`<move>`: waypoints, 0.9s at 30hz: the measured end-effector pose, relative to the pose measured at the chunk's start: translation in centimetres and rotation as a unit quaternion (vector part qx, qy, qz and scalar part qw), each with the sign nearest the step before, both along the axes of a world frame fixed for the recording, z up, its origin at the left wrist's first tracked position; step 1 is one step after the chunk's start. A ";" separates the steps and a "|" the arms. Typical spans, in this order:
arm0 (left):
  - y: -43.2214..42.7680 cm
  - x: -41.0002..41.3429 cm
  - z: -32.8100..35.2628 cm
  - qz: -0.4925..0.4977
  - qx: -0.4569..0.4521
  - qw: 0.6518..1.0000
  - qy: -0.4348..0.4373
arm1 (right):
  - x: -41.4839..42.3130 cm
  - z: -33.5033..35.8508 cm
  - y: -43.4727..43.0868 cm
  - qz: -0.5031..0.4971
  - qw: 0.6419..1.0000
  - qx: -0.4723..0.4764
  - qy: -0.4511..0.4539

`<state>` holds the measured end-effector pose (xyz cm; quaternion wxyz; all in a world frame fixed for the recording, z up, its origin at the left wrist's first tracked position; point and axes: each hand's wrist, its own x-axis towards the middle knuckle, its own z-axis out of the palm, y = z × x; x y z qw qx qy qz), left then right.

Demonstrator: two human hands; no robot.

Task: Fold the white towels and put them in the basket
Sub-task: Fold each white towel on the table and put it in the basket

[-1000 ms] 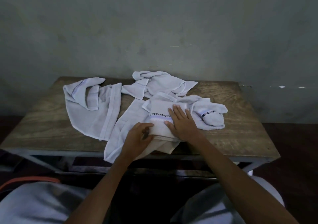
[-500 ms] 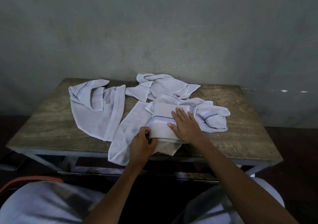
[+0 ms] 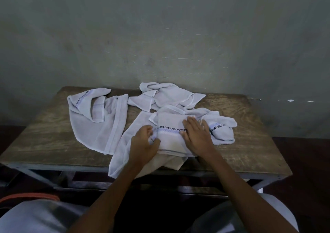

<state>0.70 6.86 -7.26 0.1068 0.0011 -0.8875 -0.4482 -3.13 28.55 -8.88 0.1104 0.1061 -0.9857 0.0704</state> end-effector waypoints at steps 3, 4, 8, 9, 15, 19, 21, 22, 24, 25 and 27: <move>1.5 -4.5 1.5 -0.029 0.025 0.993 -0.113 | -1.9 2.1 0.7 -0.061 0.998 -0.018 -0.013; 2.0 -5.9 1.9 -0.044 0.028 0.987 -0.150 | -2.8 2.8 1.0 -0.082 0.996 -0.018 -0.041; 2.8 -9.4 2.8 -0.049 0.023 0.976 -0.210 | -6.4 4.7 1.5 -0.115 0.965 -0.035 -0.231; 2.7 -9.8 2.8 -0.051 0.017 0.974 -0.219 | -7.1 4.6 1.7 -0.109 0.956 -0.038 -0.269; 1.7 -10.1 3.9 -0.108 0.076 0.976 -0.173 | -8.2 5.2 2.7 -0.061 0.929 -0.144 -0.335; 0.8 -8.4 5.3 -0.168 0.230 0.944 -0.166 | -6.8 6.8 2.8 -0.020 0.901 -0.291 -0.320; 0.1 -7.8 5.7 -0.174 0.267 0.933 -0.168 | -6.0 7.7 2.7 -0.003 0.891 -0.339 -0.302; -0.4 -7.6 5.8 -0.172 0.274 0.931 -0.168 | -5.7 8.2 2.6 0.003 0.883 -0.367 -0.294; -1.5 -6.9 5.9 -0.156 0.299 0.925 -0.174 | -5.4 9.4 2.1 0.006 0.864 -0.416 -0.282; -2.0 -6.4 5.9 -0.146 0.312 0.922 -0.177 | -5.4 10.2 1.6 0.008 0.858 -0.433 -0.278; -3.1 -5.3 5.7 -0.119 0.309 0.925 -0.187 | -6.0 11.6 -0.1 0.018 0.850 -0.449 -0.275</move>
